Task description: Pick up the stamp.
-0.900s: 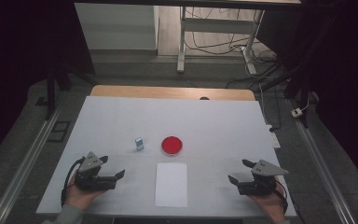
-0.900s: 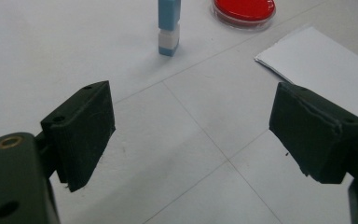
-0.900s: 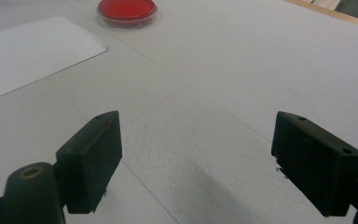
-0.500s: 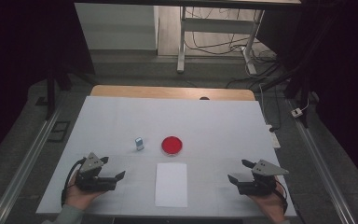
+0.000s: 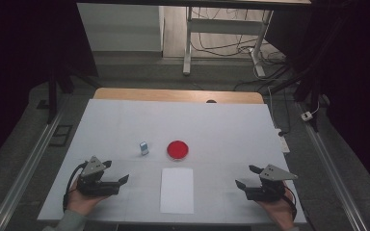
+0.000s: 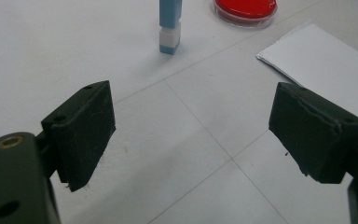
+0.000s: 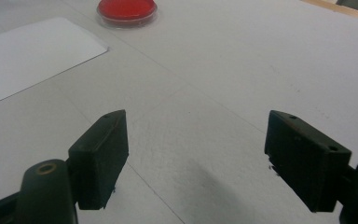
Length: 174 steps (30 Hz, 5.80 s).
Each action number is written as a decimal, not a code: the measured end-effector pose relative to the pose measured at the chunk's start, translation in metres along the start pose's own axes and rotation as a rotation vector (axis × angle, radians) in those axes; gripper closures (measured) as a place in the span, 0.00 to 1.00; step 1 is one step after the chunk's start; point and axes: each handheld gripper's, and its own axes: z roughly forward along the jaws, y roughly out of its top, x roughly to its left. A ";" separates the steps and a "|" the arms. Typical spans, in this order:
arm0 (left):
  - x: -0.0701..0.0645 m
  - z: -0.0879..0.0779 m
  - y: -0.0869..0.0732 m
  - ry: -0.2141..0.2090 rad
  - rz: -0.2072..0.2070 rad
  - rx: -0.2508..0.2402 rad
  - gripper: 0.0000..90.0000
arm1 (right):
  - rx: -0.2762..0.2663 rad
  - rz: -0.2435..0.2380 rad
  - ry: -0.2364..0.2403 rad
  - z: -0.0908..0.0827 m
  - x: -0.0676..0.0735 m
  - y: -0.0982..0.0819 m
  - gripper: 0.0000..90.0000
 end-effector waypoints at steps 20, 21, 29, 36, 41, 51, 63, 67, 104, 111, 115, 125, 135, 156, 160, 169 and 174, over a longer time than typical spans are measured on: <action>0.003 0.004 0.022 -0.036 -0.001 -0.022 0.21 | -0.003 0.000 -0.006 0.002 0.002 0.002 0.25; 0.004 0.005 0.023 -0.035 0.001 -0.021 0.21 | -0.003 -0.001 -0.006 0.002 0.002 0.002 0.25; 0.008 0.014 0.035 -0.038 0.005 -0.016 0.22 | 0.002 -0.003 -0.007 0.004 0.004 0.003 0.25; 0.012 0.021 0.043 -0.033 0.005 -0.006 0.23 | 0.003 -0.006 0.000 0.006 0.005 0.004 0.25; 0.017 0.023 0.053 -0.038 0.001 -0.006 0.23 | -0.007 0.001 -0.011 0.004 0.006 0.005 0.25; 0.022 0.034 0.073 -0.051 0.000 0.009 0.26 | -0.012 0.003 -0.007 0.004 0.006 0.005 0.26; 0.024 0.058 0.090 -0.054 0.026 0.051 0.27 | -0.010 0.007 -0.010 0.005 0.006 0.005 0.26; 0.025 0.066 0.091 -0.068 0.018 0.044 0.30 | -0.003 0.007 -0.015 0.005 0.006 0.005 0.26; 0.024 0.101 0.082 -0.072 0.131 0.140 0.77 | 0.010 0.003 -0.018 0.005 0.006 0.003 0.27; 0.025 0.100 0.082 -0.075 0.142 0.142 0.84 | 0.011 0.003 -0.017 0.006 0.006 0.003 0.27; 0.025 0.098 0.082 -0.077 0.141 0.136 0.84 | 0.009 0.001 -0.023 0.006 0.006 0.004 0.27; 0.025 0.087 0.086 -0.095 0.117 0.086 0.84 | 0.005 0.006 -0.028 0.006 0.007 0.002 0.27; 0.020 0.077 0.089 -0.096 0.105 0.052 0.84 | -0.006 0.001 -0.040 0.005 0.007 0.003 0.27; 0.012 0.060 0.098 -0.186 0.065 -0.030 0.84 | -0.015 -0.003 -0.049 0.005 0.009 0.003 0.27; 0.010 0.058 0.098 -0.194 0.064 -0.036 0.84 | -0.022 0.003 -0.050 0.005 0.008 0.003 0.27; 0.003 0.053 0.103 -0.229 0.067 -0.058 0.84 | -0.016 0.001 -0.055 0.004 0.007 0.002 0.27; -0.003 0.051 0.105 -0.261 0.072 -0.069 0.84 | -0.015 0.000 -0.055 0.005 0.008 0.002 0.27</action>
